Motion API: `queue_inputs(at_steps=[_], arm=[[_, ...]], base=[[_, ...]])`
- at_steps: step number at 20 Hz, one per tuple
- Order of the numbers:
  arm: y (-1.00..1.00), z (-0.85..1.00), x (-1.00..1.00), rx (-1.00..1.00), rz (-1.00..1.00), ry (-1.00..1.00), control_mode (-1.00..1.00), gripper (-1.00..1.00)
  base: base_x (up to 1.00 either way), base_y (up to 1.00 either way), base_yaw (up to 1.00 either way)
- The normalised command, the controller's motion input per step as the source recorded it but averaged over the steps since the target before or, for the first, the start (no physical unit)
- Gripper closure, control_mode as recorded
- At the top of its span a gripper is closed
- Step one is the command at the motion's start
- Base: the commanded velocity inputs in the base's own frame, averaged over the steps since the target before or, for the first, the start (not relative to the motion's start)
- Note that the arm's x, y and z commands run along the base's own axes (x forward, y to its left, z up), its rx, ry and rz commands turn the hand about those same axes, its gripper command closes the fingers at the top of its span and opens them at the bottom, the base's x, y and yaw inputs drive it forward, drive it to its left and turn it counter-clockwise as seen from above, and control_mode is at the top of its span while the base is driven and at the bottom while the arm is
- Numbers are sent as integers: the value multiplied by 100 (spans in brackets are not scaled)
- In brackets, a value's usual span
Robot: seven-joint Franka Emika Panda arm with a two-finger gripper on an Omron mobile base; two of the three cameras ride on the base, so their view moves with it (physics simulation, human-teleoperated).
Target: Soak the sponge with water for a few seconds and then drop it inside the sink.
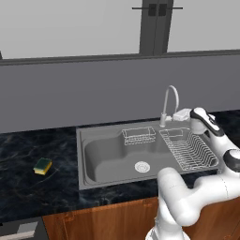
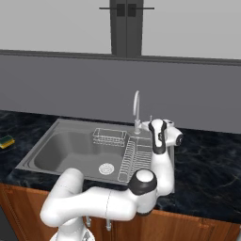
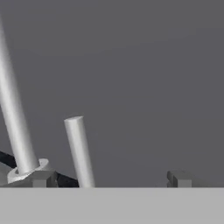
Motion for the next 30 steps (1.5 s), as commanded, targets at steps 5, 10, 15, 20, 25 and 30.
queue_inputs(at_steps=[5,10,15,20,25,30], arm=[[-13,-10,20,0,0,-5,-100,-100],[-3,-1,8,0,-2,-1,-100,-100],[-5,0,0,0,-5,0,-100,-100],[-19,0,0,0,-4,0,-100,-100],[-28,0,0,0,-4,0,-100,-100],[-30,0,0,0,-4,0,-100,-100]], base=[[0,0,0],[0,0,0],[0,0,0],[0,0,0],[0,0,0],[0,0,0]])
